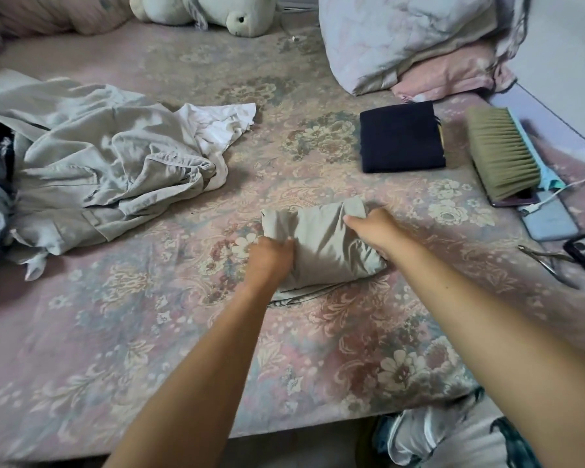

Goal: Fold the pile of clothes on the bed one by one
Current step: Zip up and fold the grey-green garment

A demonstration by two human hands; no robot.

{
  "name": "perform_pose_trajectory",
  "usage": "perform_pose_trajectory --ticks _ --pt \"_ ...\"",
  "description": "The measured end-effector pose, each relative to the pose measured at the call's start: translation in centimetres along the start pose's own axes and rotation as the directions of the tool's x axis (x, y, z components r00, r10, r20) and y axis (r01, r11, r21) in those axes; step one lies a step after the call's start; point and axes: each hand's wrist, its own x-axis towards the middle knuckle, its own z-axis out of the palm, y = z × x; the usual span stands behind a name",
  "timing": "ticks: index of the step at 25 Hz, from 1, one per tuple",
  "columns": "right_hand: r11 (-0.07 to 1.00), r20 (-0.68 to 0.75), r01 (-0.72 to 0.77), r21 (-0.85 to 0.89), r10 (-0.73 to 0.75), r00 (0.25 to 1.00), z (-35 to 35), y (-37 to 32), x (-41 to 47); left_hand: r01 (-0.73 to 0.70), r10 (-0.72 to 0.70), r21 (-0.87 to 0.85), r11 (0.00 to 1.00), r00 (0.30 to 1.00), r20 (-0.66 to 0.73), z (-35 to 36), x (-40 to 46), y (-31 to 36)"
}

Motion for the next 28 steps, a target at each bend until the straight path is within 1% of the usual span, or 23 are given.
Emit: perform_pose_trajectory --ticks 2,3,5,7,8,9,10,11,12,13,14,15,16,17,18,19,20,21,22,24,25,26,28 --pt "0.999 -0.082 0.032 0.027 -0.029 0.996 0.9 -0.1 0.5 0.050 -0.049 -0.109 0.993 0.999 0.012 0.2 -0.5 -0.3" --pt "0.996 -0.108 0.035 0.077 -0.027 0.994 1.0 -0.2 0.7 0.089 -0.086 -0.182 0.979 0.996 0.022 -0.1 -0.5 -0.2" --pt "0.967 -0.112 0.025 0.253 0.004 0.994 0.4 -0.3 0.6 0.128 -0.120 -0.340 0.931 0.992 0.045 -1.2 -0.3 0.3" --pt "0.928 -0.134 0.040 0.370 0.011 0.991 -0.2 0.2 0.4 0.080 -0.081 -0.504 0.860 0.997 0.020 -2.1 -0.2 0.2" --pt "0.932 -0.150 0.052 0.359 0.002 0.989 -0.2 0.5 0.1 0.027 -0.049 -0.523 0.852 0.998 -0.028 -2.3 -0.4 0.0" --pt "0.954 -0.162 0.059 0.294 -0.010 0.987 -0.1 0.8 -0.2 -0.027 -0.005 -0.453 0.891 0.998 -0.070 -2.3 -0.7 -0.4" --pt "0.980 -0.171 0.052 0.191 -0.019 0.985 0.2 1.2 -0.5 -0.063 0.039 -0.314 0.947 0.996 -0.082 -2.1 -1.0 -1.0" --pt "0.994 -0.181 0.046 0.099 -0.027 0.983 0.4 1.4 -0.6 -0.088 0.078 -0.168 0.982 0.995 -0.063 -2.0 -1.2 -1.5" --pt "0.998 -0.187 0.036 0.053 -0.026 0.982 0.6 1.4 -0.6 -0.103 0.102 -0.055 0.993 0.995 -0.016 -2.0 -1.1 -1.8" --pt "0.998 -0.179 0.030 0.049 -0.021 0.984 0.6 1.0 -0.8 -0.099 0.099 0.006 0.995 0.994 0.049 -2.4 -1.2 -1.6" --pt "0.999 -0.150 0.017 0.042 -0.010 0.989 0.3 0.5 -1.0 -0.079 0.074 0.046 0.996 0.991 0.113 -2.9 -1.0 -1.4" --pt "1.000 -0.107 0.007 -0.012 -0.008 0.994 0.0 0.1 -1.1 -0.052 0.039 0.078 0.996 0.986 0.161 -3.3 -0.9 -1.1" --pt "0.991 -0.056 -0.002 -0.135 -0.006 0.998 -0.4 -0.2 -1.1 -0.021 0.002 0.103 0.994 0.982 0.187 -3.8 -0.8 -0.8" --pt "0.964 0.000 -0.013 -0.265 0.013 1.000 -0.9 -0.5 -1.3 0.016 -0.036 0.093 0.995 0.977 0.211 -4.1 -0.7 -0.5" --pt "0.935 0.061 -0.026 -0.354 0.050 0.997 -1.4 -0.6 -1.5 0.062 -0.072 0.052 0.997 0.971 0.229 -4.1 -0.6 -0.4" --pt "0.931 0.123 -0.066 -0.358 0.117 0.985 -1.7 -0.7 -1.7 0.108 -0.102 -0.011 0.994 0.964 0.247 -4.0 -0.5 -0.4" --pt "0.947 0.192 -0.127 -0.294 0.189 0.963 -1.7 -0.6 -1.9 0.150 -0.127 -0.070 0.986 0.957 0.261 -3.8 -0.5 -0.4" --pt "0.966 0.250 -0.177 -0.191 0.222 0.942 -1.5 -0.3 -2.0 0.184 -0.143 -0.130 0.974 0.950 0.278 -3.6 -0.7 -0.5" --pt "0.977 0.275 -0.201 -0.068 0.211 0.938 -1.2 0.0 -1.9 0.207 -0.145 -0.190 0.960 0.943 0.298 -3.4 -0.8 -0.4" --pt "0.957 0.226 -0.178 0.228 0.126 0.966 -0.5 0.7 -1.3 0.221 -0.117 -0.308 0.925 0.940 0.321 -3.4 -0.7 -0.3" --pt "0.924 0.183 -0.155 0.350 0.095 0.979 -0.5 0.8 -1.1 0.192 -0.081 -0.362 0.912 0.950 0.300 -3.5 -0.5 -0.1" --pt "0.879 0.143 -0.126 0.459 0.067 0.987 -0.8 0.8 -0.9 0.121 -0.026 -0.397 0.910 0.971 0.237 -3.8 -0.2 0.0" --pt "0.790 0.106 -0.068 0.609 0.003 0.994 -1.5 1.3 -0.9 -0.069 0.104 -0.375 0.925 0.992 0.074 -4.3 -0.3 -0.3"
